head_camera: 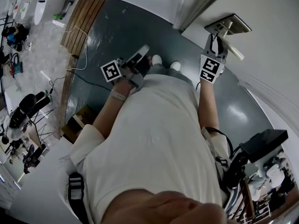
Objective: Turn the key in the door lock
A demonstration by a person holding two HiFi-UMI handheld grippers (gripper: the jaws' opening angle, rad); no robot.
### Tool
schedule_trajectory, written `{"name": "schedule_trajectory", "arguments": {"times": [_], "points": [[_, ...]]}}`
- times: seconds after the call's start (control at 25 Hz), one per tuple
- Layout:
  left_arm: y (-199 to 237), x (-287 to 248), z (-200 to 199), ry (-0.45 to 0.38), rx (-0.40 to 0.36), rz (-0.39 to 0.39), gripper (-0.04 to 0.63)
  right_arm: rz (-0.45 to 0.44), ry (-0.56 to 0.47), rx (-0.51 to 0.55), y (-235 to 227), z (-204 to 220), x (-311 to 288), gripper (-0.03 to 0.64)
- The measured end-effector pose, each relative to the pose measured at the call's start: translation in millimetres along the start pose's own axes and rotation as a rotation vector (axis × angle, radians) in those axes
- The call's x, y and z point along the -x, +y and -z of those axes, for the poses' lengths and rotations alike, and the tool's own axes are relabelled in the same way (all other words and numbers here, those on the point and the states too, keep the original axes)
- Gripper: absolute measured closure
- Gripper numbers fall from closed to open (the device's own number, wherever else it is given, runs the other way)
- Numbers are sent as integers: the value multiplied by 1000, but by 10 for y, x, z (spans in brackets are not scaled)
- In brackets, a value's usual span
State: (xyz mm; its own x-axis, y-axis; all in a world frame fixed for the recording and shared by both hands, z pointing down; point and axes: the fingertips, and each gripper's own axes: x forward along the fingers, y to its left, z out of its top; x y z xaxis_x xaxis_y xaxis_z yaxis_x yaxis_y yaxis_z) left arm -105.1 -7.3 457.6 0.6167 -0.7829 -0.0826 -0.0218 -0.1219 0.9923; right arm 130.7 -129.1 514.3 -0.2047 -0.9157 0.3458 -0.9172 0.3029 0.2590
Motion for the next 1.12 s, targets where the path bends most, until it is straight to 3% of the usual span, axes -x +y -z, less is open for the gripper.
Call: {"name": "schedule_trajectory", "arguments": {"times": [0.2, 0.6, 0.8, 1.12], "points": [[-3, -5, -19, -2, 5, -1, 589, -33, -6, -126, -18, 19, -11, 523], [2, -22, -20, 7, 4, -3, 589, -149, -69, -633, -23, 53, -8, 541], [2, -16, -43, 5, 8, -6, 589, -204, -99, -797, -7, 25, -13, 546], [-4, -3, -58, 0, 10, -11, 589, -325, -144, -1335, 9, 48, 3, 571]]}}
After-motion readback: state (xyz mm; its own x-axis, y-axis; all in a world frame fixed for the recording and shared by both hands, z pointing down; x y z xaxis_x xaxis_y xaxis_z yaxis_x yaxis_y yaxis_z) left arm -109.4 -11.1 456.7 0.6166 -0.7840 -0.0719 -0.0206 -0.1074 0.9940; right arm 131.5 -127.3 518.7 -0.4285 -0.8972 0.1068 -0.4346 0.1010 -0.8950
